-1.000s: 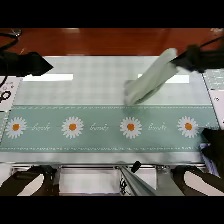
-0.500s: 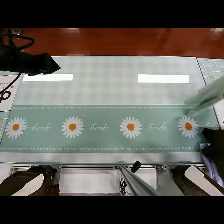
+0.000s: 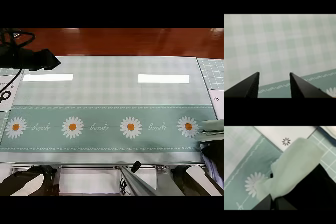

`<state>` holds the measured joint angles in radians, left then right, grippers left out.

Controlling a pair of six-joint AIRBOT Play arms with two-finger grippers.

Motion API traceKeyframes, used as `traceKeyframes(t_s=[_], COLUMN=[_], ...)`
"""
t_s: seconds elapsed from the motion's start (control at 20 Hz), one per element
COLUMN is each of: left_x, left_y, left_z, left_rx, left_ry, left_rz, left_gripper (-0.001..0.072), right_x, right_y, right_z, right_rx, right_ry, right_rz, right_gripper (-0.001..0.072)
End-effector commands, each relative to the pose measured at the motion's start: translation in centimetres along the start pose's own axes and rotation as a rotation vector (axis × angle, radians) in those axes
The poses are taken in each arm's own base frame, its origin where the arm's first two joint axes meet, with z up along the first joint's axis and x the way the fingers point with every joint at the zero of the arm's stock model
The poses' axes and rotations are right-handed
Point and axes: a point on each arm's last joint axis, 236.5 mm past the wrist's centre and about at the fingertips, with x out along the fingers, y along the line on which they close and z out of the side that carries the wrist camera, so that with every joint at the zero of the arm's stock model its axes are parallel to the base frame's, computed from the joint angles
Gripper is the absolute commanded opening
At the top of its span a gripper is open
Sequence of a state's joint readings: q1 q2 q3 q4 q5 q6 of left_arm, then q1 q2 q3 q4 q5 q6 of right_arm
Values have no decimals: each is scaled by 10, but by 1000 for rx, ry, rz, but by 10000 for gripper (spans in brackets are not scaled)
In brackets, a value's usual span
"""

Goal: Fold the shirts.

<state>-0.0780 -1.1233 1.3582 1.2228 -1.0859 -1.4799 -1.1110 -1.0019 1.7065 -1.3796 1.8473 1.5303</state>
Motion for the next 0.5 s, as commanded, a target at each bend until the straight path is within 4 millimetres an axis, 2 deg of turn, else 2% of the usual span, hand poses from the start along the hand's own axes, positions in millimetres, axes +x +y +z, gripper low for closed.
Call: traceKeyframes(t_s=[0.0, 0.1, 0.2, 0.3, 0.45], left_x=[0, 1, -2, -8, -19], left_y=[3, 8, 20, 33, 56], left_z=[16, 21, 32, 50, 70], left_rx=[30, 70, 71, 55, 27], left_ry=[-68, -85, -129, -203, -292], left_rz=[11, 21, 55, 84, 132], left_gripper=[435, 435, 436, 435, 435], right_x=[-9, -19, -18, -9, 8], right_y=[-45, -75, -84, -95, -121], right_z=[-7, -12, -23, -47, -93], right_rx=[58, 116, 150, 189, 265], right_ry=[3, 1, 20, 74, 193], right_rz=[-184, -316, -338, -354, -406], right_gripper=[32, 32, 32, 32, 32])
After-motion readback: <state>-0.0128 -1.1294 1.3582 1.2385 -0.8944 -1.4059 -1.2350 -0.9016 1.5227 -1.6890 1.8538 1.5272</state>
